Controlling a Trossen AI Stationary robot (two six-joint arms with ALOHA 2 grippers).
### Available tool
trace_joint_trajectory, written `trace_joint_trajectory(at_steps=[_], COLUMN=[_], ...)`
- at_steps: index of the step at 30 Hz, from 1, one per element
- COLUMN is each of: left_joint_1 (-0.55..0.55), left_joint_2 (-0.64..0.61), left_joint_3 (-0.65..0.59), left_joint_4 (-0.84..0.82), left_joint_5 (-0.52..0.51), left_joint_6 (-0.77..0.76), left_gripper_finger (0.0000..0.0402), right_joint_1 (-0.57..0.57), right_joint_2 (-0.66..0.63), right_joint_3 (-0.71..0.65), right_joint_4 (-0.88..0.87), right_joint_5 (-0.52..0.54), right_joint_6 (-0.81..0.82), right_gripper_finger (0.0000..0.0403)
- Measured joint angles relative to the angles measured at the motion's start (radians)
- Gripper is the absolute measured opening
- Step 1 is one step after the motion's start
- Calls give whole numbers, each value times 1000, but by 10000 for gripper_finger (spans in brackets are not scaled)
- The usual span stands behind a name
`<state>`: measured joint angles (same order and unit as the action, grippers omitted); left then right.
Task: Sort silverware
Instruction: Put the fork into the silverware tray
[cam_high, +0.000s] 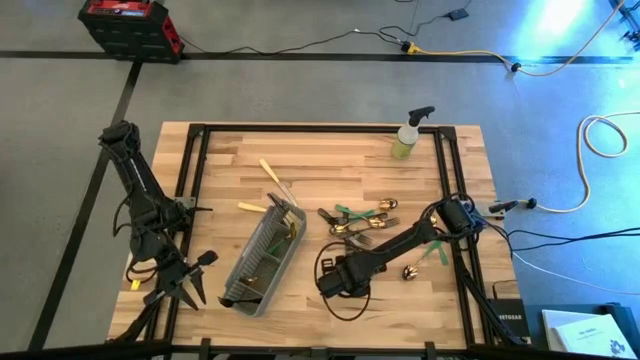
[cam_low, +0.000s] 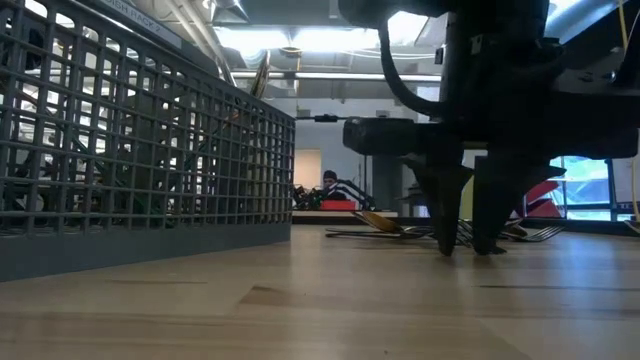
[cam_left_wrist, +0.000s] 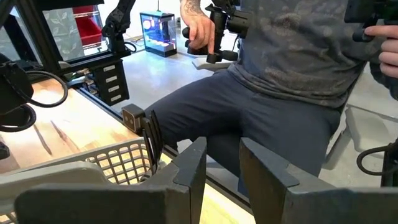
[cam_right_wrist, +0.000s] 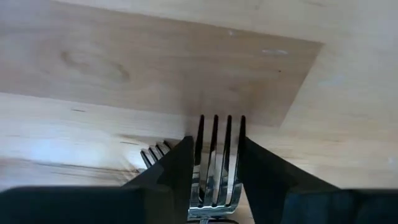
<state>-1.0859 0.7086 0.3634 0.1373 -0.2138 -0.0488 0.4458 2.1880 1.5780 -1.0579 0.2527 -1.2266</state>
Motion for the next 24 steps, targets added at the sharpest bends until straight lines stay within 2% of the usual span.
trace_joint_trajectory(at_steps=[11, 21, 24], left_joint_1=[0, 0, 0], left_joint_2=[0, 0, 0], left_joint_3=[0, 0, 0], left_joint_4=[0, 1, 1], left_joint_5=[-17, -35, -35], left_joint_6=[3, 17, 20], left_gripper_finger=[82, 82, 82], right_joint_1=[15, 12, 10], right_joint_2=[4, 5, 5], right_joint_3=[18, 181, 239], right_joint_4=[-27, -131, -151], right_joint_5=[18, 12, -32], right_joint_6=[117, 250, 294], right_gripper_finger=[88, 86, 86])
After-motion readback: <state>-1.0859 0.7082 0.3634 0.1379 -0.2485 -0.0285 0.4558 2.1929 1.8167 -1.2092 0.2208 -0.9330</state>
